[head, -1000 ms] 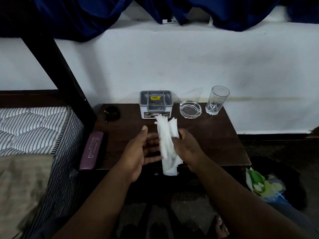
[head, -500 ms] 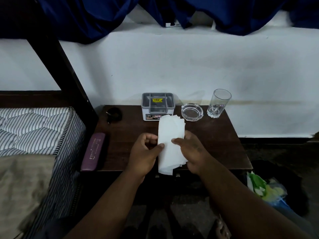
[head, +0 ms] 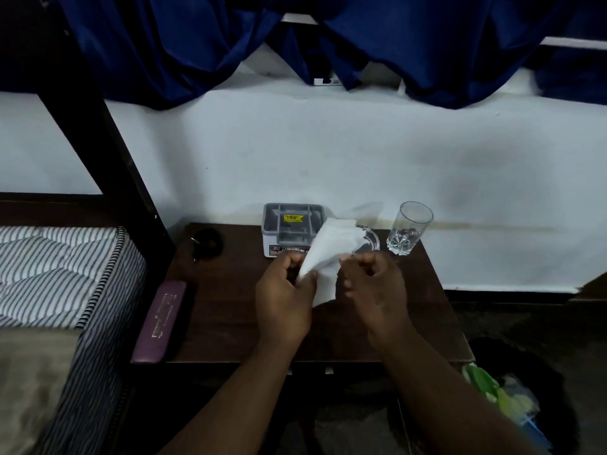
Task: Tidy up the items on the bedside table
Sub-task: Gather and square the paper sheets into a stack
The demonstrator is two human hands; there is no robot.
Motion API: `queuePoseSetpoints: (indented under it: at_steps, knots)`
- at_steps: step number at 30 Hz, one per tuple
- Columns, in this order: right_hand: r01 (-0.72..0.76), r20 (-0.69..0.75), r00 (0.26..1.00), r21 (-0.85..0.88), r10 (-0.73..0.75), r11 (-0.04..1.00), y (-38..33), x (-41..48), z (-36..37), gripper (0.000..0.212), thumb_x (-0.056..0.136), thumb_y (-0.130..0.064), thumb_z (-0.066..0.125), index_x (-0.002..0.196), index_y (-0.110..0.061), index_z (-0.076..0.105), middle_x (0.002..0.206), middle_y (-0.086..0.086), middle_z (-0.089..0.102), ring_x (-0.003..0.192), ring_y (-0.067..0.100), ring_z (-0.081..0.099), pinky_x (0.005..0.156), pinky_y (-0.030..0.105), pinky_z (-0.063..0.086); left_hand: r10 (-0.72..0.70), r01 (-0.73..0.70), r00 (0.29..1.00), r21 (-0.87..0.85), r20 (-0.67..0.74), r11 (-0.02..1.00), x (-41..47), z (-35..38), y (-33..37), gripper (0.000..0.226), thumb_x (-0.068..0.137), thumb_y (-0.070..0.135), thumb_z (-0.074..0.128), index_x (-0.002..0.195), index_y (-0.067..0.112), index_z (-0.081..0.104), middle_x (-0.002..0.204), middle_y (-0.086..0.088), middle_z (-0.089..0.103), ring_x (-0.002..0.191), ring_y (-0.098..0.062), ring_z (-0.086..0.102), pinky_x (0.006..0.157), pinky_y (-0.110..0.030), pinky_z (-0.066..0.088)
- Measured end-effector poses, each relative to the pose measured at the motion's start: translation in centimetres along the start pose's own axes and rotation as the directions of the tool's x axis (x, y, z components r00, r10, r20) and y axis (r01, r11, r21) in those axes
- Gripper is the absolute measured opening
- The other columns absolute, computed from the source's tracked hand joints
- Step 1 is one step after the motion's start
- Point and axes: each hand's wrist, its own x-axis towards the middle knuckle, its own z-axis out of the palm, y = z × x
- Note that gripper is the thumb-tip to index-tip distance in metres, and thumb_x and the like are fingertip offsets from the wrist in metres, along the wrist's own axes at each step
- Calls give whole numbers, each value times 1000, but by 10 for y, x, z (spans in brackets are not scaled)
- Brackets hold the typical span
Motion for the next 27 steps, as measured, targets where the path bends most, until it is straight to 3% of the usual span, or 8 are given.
queuePoseSetpoints:
  at_steps: [2,4,9,11,13,16,20,27]
  knots:
    - [15,43,999,72,-18,997,-15,-5,9,44,73,-64,73,85,-22,67,73,0,72,71,18,71,76,50,60,118,-116,992,39,-46,992,4,7,5,19,84,12,74,97,25,70,91,11,72,84,-8,69,74,-37,57]
    - [60,27,998,27,-60,998,-31,-2,14,50,68,-69,75,87,-24,65,76,-4,74,71,11,72,73,38,59,244,-234,967,113,-79,966,9,13,6,19,86,14,72,102,23,69,96,8,70,88,-14,67,76,-39,55]
    - [114,-80,989,-85,-121,990,-56,23,22,38,71,-40,81,99,-23,61,82,-10,71,79,6,69,68,20,51,424,-394,903,267,-66,880,20,26,5,13,88,11,67,100,16,66,97,1,66,89,-21,61,74,-42,50]
    - [158,-116,978,-116,-171,981,-60,33,23,33,73,-28,75,102,-21,62,85,-8,70,84,15,69,74,25,53,451,-422,891,288,-42,860,28,30,5,18,86,18,64,104,18,68,101,2,67,93,-22,62,78,-41,50]
    - [204,-139,964,-152,-225,967,-66,42,24,31,74,-23,71,104,-19,61,87,-6,68,85,19,65,77,30,50,443,-418,896,283,-28,863,37,33,5,25,87,24,66,112,21,69,110,5,69,103,-20,64,88,-41,50]
    - [304,-210,914,-210,-347,929,-74,57,25,29,77,-23,69,102,-16,57,84,-2,64,80,24,60,67,30,42,381,-355,922,244,-66,902,49,38,2,39,86,27,69,125,24,65,121,9,68,112,-16,64,95,-39,51]
    - [421,-247,832,-301,-496,856,-74,76,34,30,82,-25,67,104,-11,53,80,4,61,79,34,60,63,35,43,205,-187,974,178,-92,966,65,37,-8,62,82,-2,63,140,20,56,128,7,66,116,-11,62,93,-17,44]
    - [454,-164,824,-383,-543,804,-58,87,50,29,88,-24,61,113,-13,51,90,6,65,83,31,62,65,30,38,67,-72,988,34,138,997,93,39,-25,80,86,-13,52,156,22,37,145,1,57,124,-4,55,107,-27,48]
